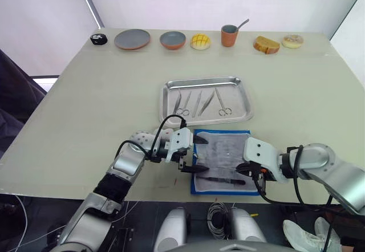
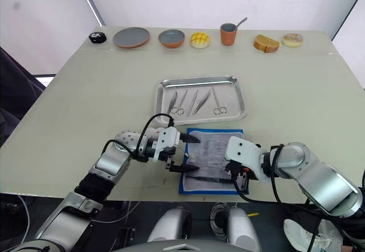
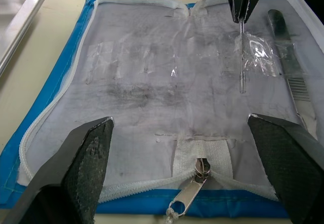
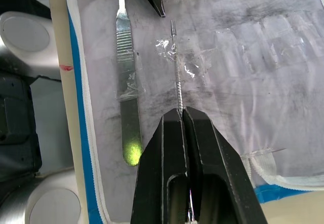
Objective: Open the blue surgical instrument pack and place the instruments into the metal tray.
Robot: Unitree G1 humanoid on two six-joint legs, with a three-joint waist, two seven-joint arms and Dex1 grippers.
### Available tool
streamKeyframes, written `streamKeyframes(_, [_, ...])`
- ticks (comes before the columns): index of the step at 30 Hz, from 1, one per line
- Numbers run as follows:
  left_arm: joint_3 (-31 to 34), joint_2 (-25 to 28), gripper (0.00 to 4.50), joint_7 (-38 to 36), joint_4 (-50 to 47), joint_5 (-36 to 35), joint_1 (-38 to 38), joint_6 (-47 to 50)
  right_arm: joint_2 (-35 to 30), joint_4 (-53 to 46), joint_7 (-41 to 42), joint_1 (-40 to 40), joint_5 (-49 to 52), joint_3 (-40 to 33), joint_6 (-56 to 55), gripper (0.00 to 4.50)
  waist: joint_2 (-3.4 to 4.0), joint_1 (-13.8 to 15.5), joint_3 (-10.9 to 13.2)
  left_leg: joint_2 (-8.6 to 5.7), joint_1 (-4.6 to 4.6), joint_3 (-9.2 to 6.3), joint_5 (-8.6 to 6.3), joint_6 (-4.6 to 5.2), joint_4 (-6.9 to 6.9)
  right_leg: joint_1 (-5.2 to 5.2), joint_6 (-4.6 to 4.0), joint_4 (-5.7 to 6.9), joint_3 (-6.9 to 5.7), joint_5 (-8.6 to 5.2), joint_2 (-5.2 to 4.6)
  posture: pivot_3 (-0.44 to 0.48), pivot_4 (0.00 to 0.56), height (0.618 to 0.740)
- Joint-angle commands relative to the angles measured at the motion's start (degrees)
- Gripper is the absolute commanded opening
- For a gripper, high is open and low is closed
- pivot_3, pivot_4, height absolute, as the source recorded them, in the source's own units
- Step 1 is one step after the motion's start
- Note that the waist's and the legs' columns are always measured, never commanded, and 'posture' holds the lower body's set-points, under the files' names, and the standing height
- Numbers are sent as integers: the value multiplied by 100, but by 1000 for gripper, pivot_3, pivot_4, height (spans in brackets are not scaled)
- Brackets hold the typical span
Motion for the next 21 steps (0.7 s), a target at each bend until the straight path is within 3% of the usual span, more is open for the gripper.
streamKeyframes(1, [-180,81,4500,63,414,326,189,173,-151,-265,84,-203,91,-62,32,36,2,2,1,0,0,0,0,0,0,0,0,0,0,0,0,0,150,740])
streamKeyframes(11, [-193,59,4500,83,389,328,228,158,-856,-258,403,-152,123,-261,-294,36,7,6,4,0,-2,0,0,0,0,0,1,-1,-2,0,-4,0,150,740])
streamKeyframes(21, [-194,50,4500,79,376,314,185,203,-2013,233,1116,648,159,-1314,-1197,36,9,9,5,0,-2,3,0,0,1,0,2,-2,-1,-1,-6,0,150,740])
